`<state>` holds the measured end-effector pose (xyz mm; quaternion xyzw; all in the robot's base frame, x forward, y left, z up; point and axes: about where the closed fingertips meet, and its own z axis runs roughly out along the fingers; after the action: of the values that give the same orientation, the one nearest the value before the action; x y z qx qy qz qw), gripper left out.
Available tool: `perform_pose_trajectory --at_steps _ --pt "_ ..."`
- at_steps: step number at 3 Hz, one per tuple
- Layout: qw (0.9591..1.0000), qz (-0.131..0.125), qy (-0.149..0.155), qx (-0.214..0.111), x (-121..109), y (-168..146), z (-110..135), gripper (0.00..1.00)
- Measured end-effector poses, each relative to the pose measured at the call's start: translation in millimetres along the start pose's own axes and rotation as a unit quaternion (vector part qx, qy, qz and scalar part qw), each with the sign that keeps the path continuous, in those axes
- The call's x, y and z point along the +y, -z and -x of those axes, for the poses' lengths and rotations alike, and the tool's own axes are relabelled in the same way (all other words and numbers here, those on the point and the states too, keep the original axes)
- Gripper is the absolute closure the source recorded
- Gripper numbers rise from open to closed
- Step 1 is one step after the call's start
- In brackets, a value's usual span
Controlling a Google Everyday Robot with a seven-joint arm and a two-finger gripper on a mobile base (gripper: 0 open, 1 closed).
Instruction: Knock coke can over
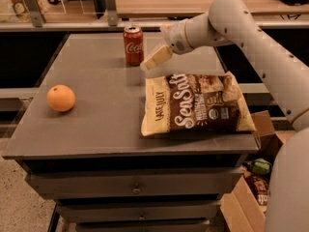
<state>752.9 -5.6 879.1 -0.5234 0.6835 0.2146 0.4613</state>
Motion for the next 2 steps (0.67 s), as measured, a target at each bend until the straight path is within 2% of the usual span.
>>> perform_pose_trajectory --at_steps 2 --pt "0.9992 0.015 -0.016 -0.034 6 -30 11 0.0"
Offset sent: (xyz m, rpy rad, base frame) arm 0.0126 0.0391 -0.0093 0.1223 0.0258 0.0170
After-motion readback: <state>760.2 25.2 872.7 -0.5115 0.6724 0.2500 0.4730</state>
